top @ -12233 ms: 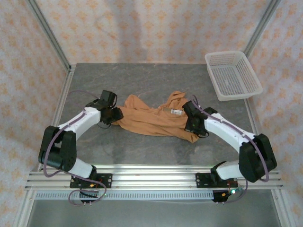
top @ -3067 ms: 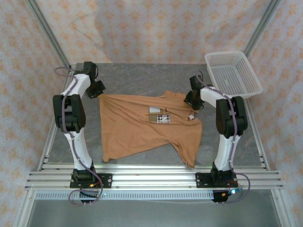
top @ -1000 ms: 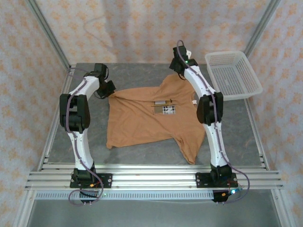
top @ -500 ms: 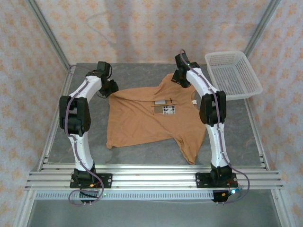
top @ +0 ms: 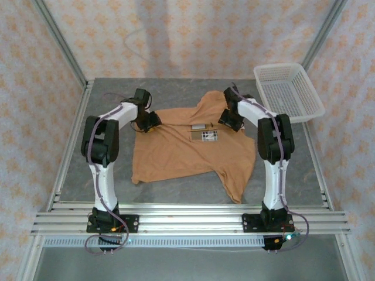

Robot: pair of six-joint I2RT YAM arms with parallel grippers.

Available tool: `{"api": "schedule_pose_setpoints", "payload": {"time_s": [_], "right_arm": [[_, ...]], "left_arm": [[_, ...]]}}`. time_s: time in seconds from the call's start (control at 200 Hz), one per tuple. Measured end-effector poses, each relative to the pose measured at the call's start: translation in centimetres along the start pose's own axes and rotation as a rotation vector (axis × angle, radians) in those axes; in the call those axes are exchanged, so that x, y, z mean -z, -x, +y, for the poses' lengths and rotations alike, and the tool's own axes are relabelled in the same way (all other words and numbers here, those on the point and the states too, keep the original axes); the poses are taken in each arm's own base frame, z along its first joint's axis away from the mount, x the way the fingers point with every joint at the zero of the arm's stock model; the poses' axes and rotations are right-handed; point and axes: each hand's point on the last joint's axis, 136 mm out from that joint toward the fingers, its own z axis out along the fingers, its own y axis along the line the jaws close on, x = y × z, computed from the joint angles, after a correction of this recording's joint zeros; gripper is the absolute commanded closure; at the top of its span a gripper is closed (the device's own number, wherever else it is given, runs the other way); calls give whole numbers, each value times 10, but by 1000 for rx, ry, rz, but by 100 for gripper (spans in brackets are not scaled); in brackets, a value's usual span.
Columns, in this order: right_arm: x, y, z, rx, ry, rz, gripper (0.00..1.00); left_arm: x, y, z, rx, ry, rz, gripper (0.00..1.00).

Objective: Fold the inside-out t-shirt

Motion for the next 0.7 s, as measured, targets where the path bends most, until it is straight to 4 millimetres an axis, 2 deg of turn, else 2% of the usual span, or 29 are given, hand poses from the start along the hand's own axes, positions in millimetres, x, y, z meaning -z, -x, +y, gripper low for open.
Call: {"api": "schedule_pose_setpoints", "payload": {"time_s": [0.045,0.115,0.27,0.39,0.485,0.56,0.631,0.701], "right_arm": [[-2,8,-2,-28,8,-6,46],[-4,26,-3,-63,21,-23,46],[-11,65,7,-111,46,-81,46],[-14,84,19,-117,60,-107,46],[-13,87,23,-110,63,-101,45],[-11,81,20,-97,56,-81,44],[-3,68,14,-84,50,-58,44],[18,52,5,-72,46,-45,43]], "left_arm": [[-1,12,-3,11,-14,-4,58],[-1,42,-13,10,-29,-60,58],[-16,92,-28,12,-58,-120,57],[-21,109,-38,3,-76,-146,57],[-19,107,-37,2,-69,-142,56],[-12,95,-28,8,-47,-129,55],[5,76,-17,16,-13,-114,54],[36,58,-11,16,1,-130,54]]}}
